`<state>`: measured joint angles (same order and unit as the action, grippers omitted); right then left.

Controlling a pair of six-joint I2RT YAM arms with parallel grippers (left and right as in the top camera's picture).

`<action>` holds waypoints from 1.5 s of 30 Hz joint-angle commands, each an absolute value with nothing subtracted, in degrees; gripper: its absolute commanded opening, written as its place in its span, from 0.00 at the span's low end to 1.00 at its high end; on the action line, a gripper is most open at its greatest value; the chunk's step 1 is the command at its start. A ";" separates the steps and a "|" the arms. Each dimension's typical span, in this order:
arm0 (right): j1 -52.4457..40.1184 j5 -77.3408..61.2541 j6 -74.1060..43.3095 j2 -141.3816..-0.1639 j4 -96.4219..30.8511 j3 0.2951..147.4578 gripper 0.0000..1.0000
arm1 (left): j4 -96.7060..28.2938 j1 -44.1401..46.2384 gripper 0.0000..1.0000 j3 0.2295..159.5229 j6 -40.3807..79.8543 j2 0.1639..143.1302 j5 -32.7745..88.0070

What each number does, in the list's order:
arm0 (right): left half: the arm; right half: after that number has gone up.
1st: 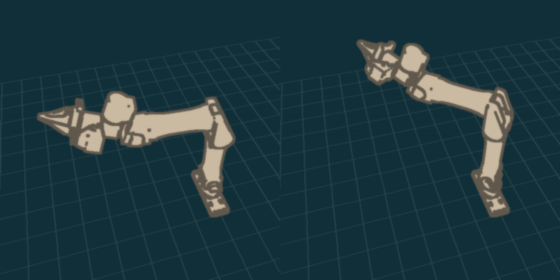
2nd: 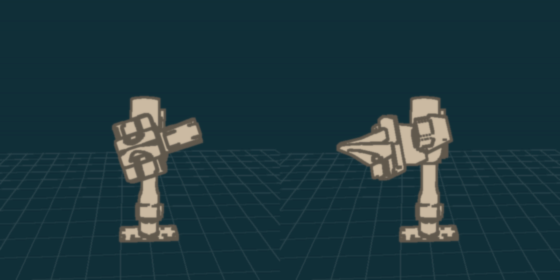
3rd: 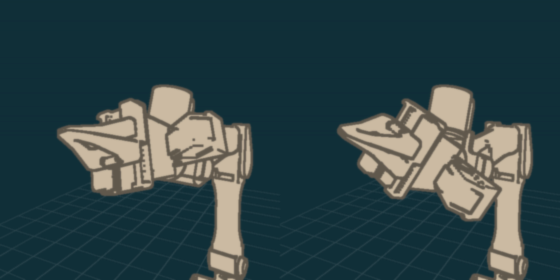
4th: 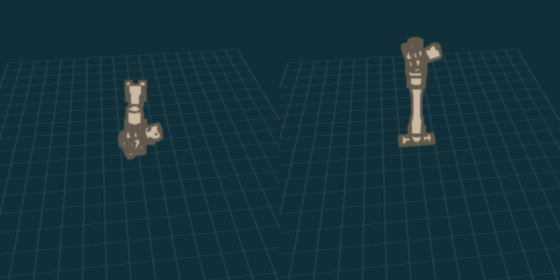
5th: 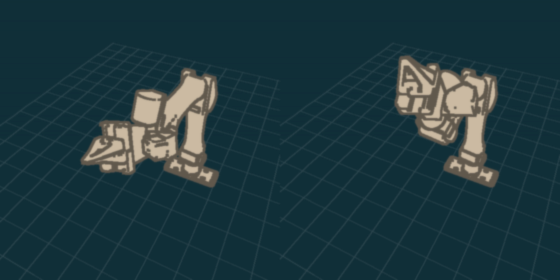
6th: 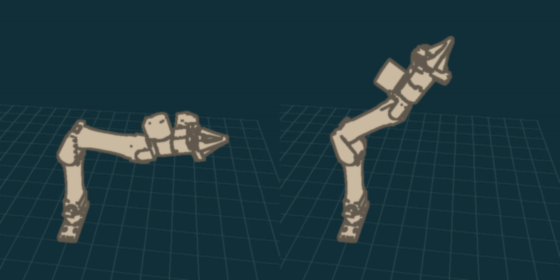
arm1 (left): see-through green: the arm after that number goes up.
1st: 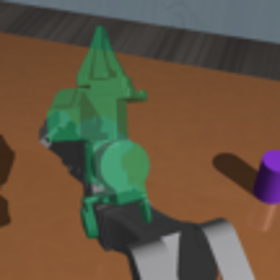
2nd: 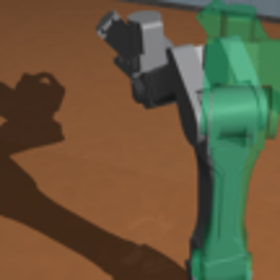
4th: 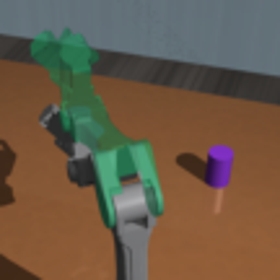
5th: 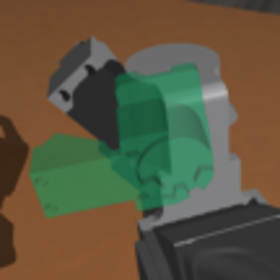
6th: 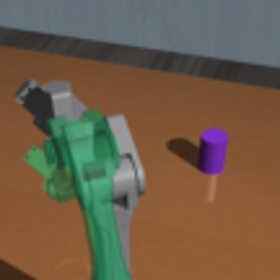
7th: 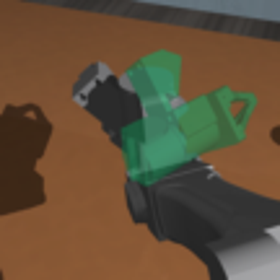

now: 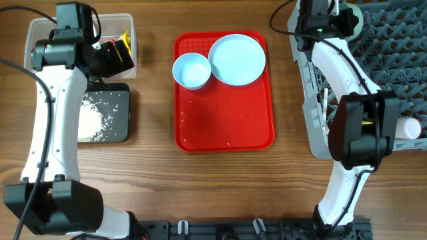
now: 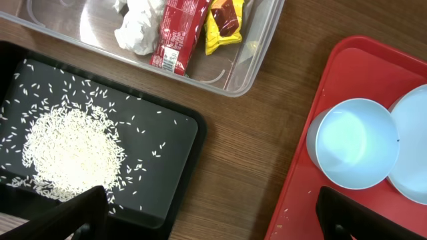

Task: Sort waste into correct bins and load items into the dishwasher rack
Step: 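Carry the green bowl right and set it upright in the rack, then reach the right gripper to the light blue bowl and grasp it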

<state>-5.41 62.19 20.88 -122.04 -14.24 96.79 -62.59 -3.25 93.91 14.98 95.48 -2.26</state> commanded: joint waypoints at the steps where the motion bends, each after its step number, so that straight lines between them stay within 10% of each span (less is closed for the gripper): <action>1: -5.30 61.49 19.46 -123.68 -14.66 97.01 0.05 | -62.43 -3.51 1.00 93.76 15.49 96.05 -2.02; 45: -23.22 50.41 17.43 -118.50 -18.48 98.78 0.76 | -62.43 -3.49 1.00 93.76 15.49 96.05 -2.02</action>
